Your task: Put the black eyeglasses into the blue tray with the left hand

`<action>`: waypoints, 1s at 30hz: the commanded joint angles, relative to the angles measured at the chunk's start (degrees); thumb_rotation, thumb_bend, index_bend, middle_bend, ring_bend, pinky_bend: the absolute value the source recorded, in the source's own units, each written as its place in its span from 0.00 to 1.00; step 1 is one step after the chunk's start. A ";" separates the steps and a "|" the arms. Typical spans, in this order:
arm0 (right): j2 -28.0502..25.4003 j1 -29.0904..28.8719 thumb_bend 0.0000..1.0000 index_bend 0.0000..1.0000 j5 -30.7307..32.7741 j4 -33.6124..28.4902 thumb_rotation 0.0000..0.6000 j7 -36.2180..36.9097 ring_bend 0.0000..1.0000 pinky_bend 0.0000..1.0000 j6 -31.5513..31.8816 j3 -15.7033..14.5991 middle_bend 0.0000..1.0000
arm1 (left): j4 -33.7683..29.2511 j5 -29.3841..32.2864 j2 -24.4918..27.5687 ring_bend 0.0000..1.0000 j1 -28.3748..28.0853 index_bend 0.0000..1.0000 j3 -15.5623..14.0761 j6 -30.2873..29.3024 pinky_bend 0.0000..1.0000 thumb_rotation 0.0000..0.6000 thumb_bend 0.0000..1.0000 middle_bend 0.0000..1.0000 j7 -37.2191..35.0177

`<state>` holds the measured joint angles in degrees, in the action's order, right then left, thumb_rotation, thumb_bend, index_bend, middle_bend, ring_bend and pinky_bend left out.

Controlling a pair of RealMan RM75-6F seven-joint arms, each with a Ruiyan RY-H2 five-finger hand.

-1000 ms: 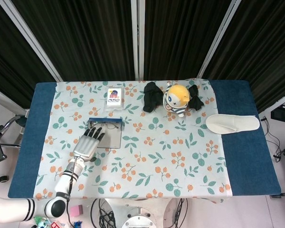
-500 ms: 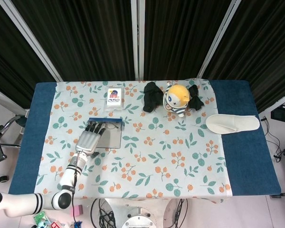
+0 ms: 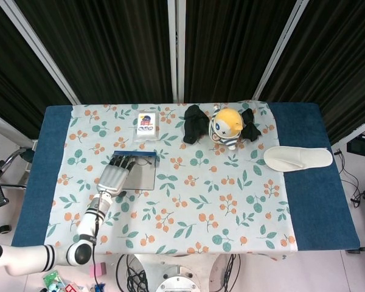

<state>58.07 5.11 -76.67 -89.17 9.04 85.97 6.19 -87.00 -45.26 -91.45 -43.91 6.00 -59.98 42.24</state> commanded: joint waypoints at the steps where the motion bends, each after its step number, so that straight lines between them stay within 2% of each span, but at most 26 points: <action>1: -0.06 0.05 0.23 0.00 0.07 -0.03 1.00 -0.04 0.00 0.00 0.07 0.02 0.00 | 0.66 0.38 -0.46 0.00 -0.01 0.15 -0.19 0.39 0.12 1.00 0.16 0.00 -0.28; 6: -0.03 0.10 0.23 0.00 0.22 0.19 1.00 0.20 0.00 0.00 -0.04 -0.02 0.00 | 2.33 1.04 -1.35 0.00 -0.32 0.17 -0.37 0.98 0.12 1.00 0.18 0.00 -0.07; 11: 0.11 0.12 0.24 0.00 0.35 0.73 1.00 0.73 0.00 0.00 -0.30 -0.08 0.00 | 4.07 1.25 -2.20 0.00 -0.45 0.24 -0.47 1.23 0.12 1.00 0.32 0.00 -0.20; 15: 0.17 0.08 0.23 0.00 0.49 1.02 1.00 0.95 0.00 0.00 -0.50 -0.06 0.00 | 5.14 -0.14 -2.74 0.00 -0.10 0.28 -1.02 0.36 0.12 1.00 0.37 0.00 -0.35; 19: 0.23 0.01 0.24 0.00 0.51 1.10 1.00 0.88 0.00 0.00 -0.68 -0.09 0.00 | 5.99 -1.44 -3.30 0.00 0.43 0.30 -1.29 -0.79 0.12 1.00 0.40 0.00 -0.65; 30: 0.23 -0.10 0.23 0.00 0.63 0.56 1.00 -0.01 0.00 0.00 -0.81 -0.14 0.00 | 11.89 -5.78 -7.14 0.00 1.95 0.39 0.30 -3.92 0.12 1.00 0.47 0.00 -4.80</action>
<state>58.31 5.01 -76.04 -88.59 9.04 85.15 6.05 -75.88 -50.46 -97.91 -42.23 5.94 -63.64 38.31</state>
